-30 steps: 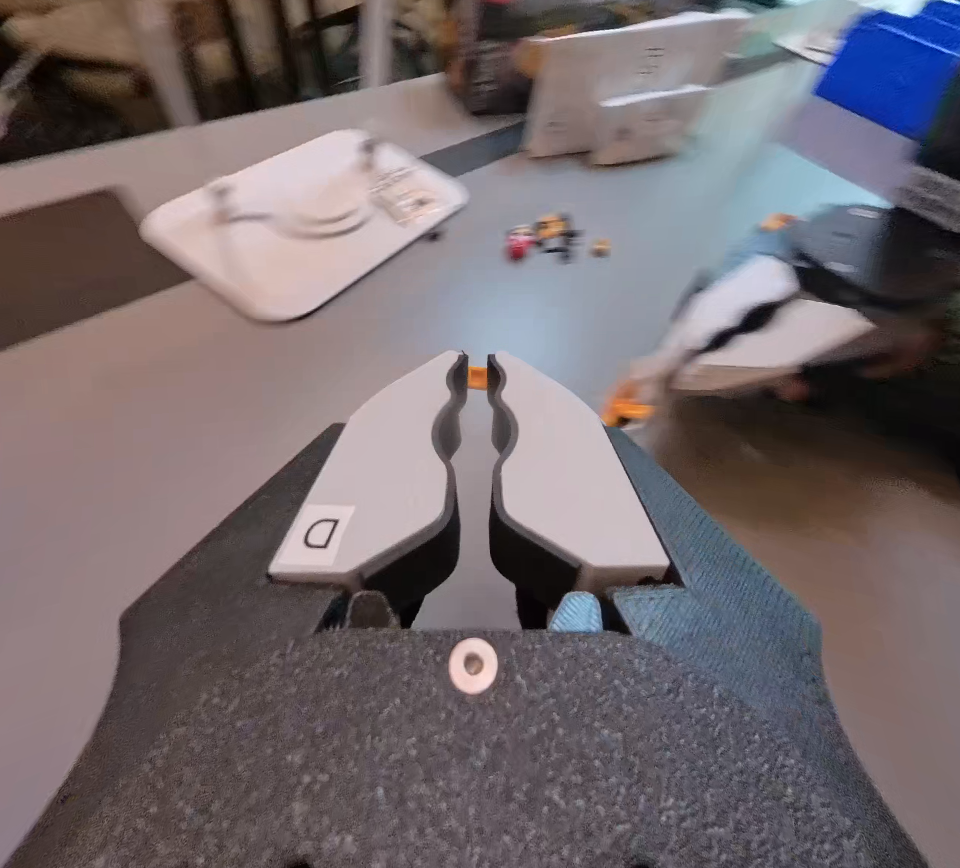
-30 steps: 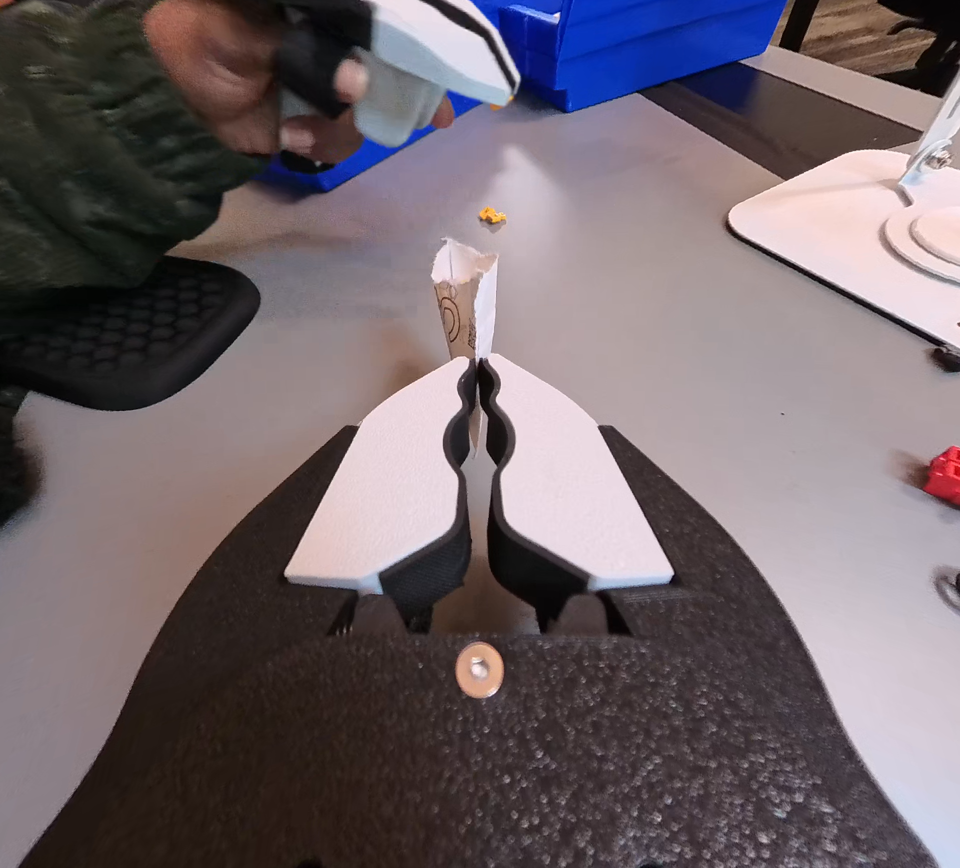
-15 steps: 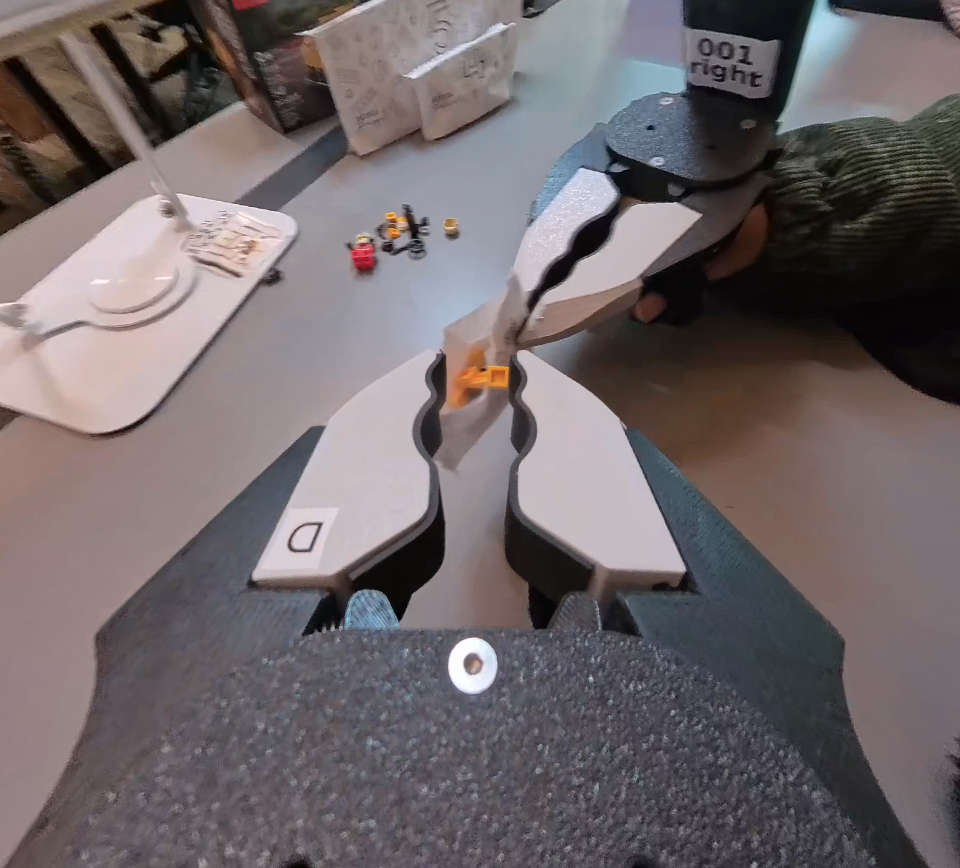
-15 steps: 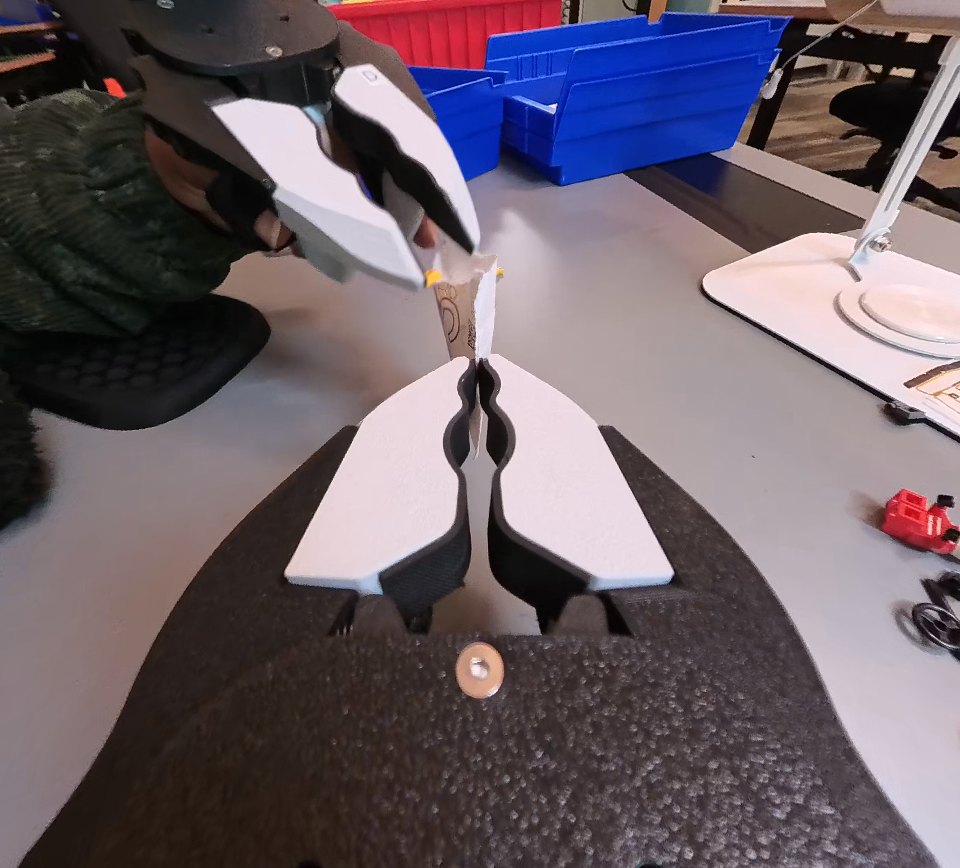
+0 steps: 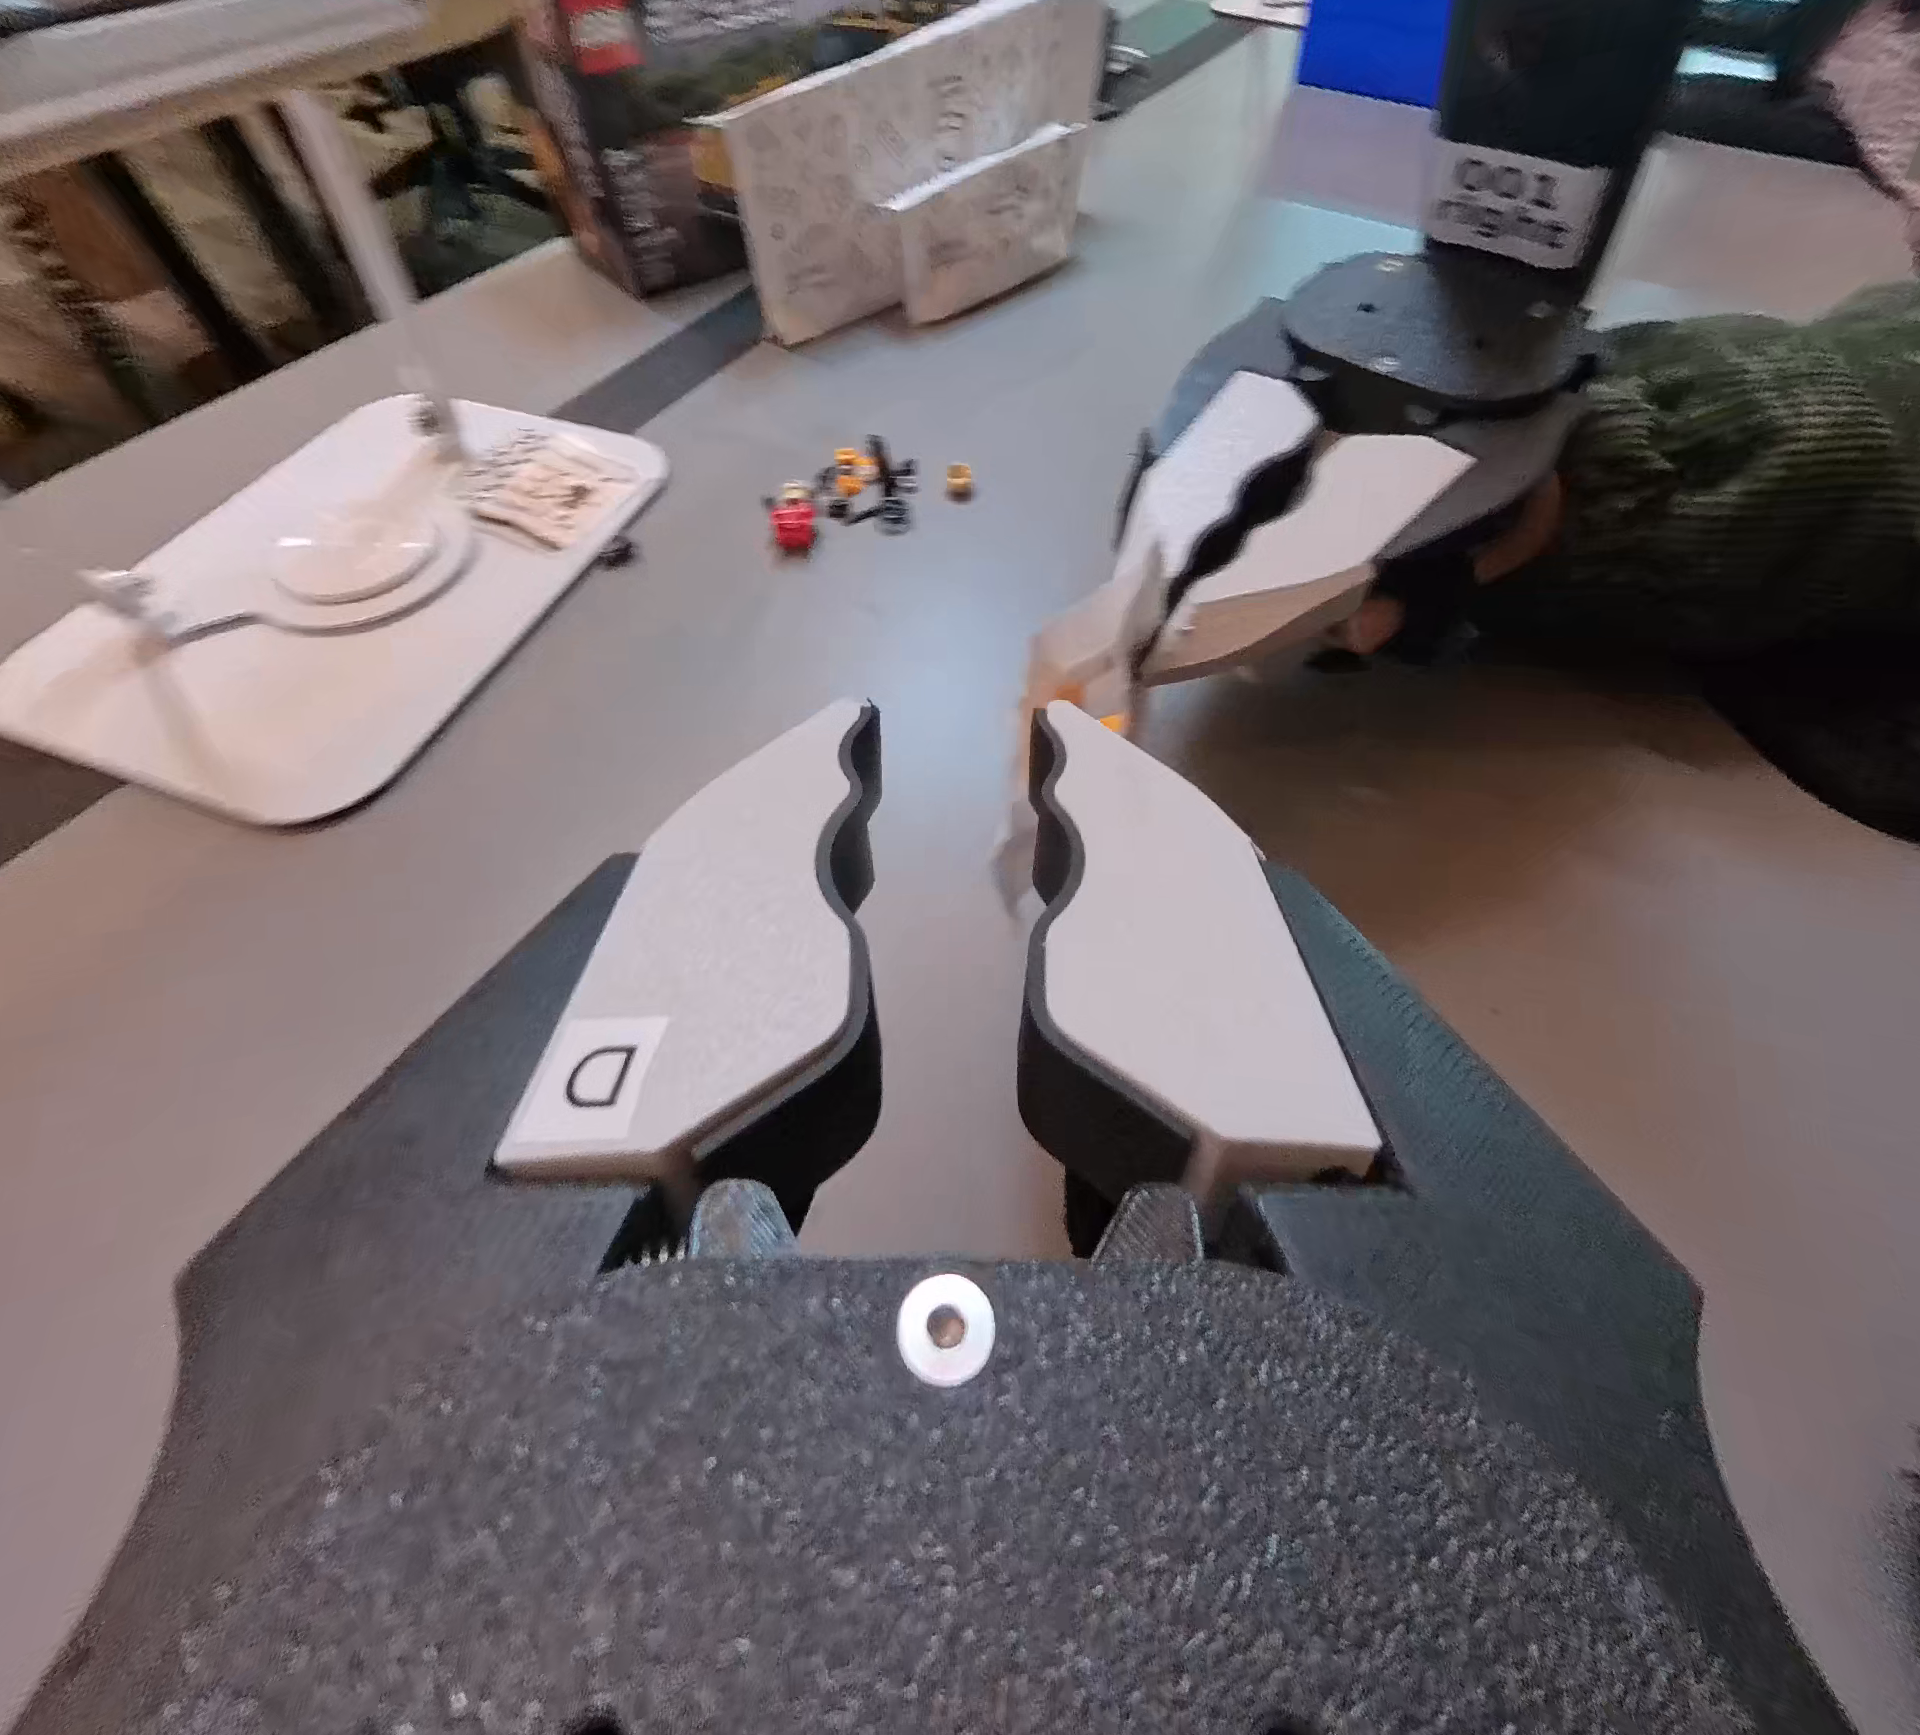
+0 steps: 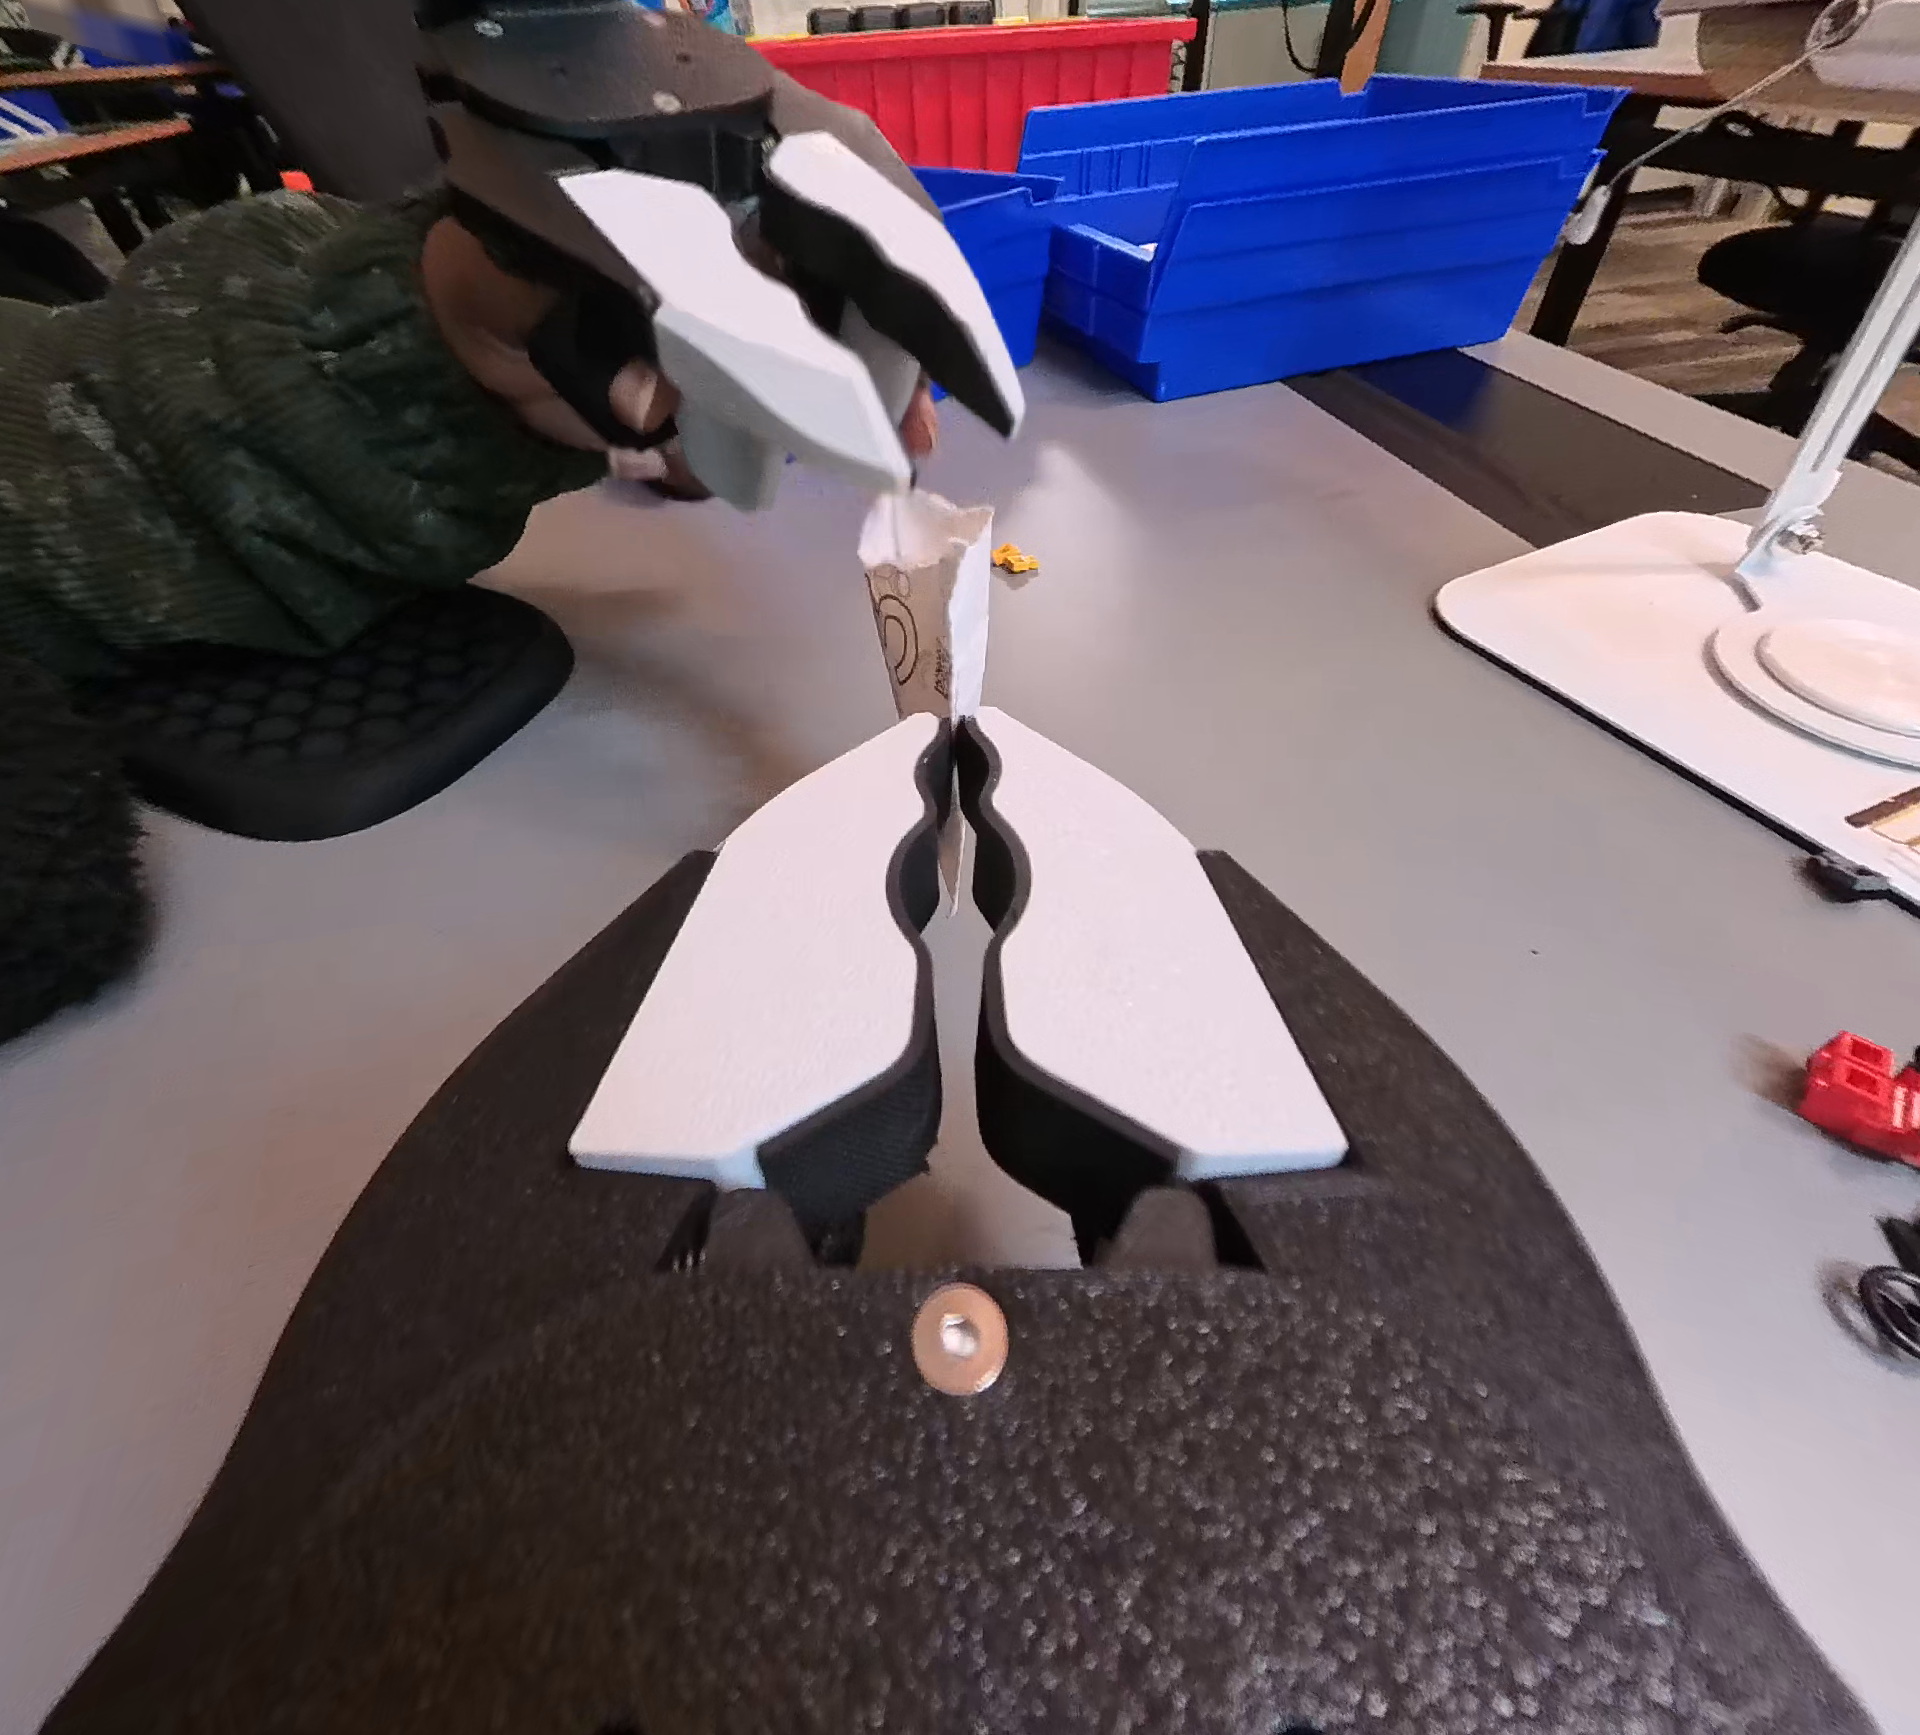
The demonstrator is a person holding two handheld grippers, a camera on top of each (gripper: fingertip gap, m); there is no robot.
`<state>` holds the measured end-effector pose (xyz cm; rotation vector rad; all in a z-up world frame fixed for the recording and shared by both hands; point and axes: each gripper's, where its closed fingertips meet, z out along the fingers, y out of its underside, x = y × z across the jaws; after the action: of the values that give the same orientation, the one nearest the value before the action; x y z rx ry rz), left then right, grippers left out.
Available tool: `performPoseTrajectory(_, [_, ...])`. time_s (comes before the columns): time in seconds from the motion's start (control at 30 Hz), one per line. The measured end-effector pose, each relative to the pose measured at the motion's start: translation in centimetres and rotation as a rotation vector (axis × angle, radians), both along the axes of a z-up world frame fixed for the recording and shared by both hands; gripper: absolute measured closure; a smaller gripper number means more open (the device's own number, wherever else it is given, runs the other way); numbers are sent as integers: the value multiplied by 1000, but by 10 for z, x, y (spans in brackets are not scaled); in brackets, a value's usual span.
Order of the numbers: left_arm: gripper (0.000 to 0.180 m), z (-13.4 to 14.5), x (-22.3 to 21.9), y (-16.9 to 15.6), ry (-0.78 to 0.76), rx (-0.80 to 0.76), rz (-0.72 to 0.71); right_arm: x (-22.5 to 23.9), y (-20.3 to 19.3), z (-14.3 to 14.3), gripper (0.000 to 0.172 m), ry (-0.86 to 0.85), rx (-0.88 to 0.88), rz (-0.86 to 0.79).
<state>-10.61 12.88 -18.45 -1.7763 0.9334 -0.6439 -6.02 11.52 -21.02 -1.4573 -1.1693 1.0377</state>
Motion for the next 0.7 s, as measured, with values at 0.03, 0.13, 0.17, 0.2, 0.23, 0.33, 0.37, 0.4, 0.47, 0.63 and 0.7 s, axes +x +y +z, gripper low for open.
performPoseTrajectory(0.03, [154, 2, -13, 7, 11, 8, 53, 1, 2, -1, 171, -4, -1, -10])
performPoseTrajectory(0.13, [153, -10, -75, 31, 150, -3, 294, 3, 9, -5, 171, -32, -10, -49])
performPoseTrajectory(0.17, [148, -22, -98, 35, 226, -41, 367, 3, 11, -6, 171, -37, -16, -58])
performPoseTrajectory(0.2, [144, -38, -120, 36, 294, -108, 430, 4, 12, -7, 171, -39, -24, -63])
performPoseTrajectory(0.23, [143, -55, -135, 35, 339, -187, 475, 4, 13, -8, 171, -41, -30, -66])
performPoseTrajectory(0.33, [141, -93, -153, 33, 336, -352, 528, 4, 15, -10, 171, -47, -41, -70])
performPoseTrajectory(0.37, [142, -103, -157, 34, 337, -382, 549, 4, 15, -10, 171, -48, -41, -71])
performPoseTrajectory(0.4, [144, -111, -161, 35, 339, -411, 562, 4, 14, -10, 171, -50, -39, -71])
performPoseTrajectory(0.47, [147, -114, -160, 40, 265, -436, 574, 4, 14, -10, 171, -52, -37, -70])
performPoseTrajectory(0.63, [150, -114, -158, 45, 253, -424, 592, 4, 15, -11, 171, -54, -43, -68])
performPoseTrajectory(0.7, [152, -115, -155, 47, 261, -415, 586, 4, 15, -12, 171, -56, -45, -67])
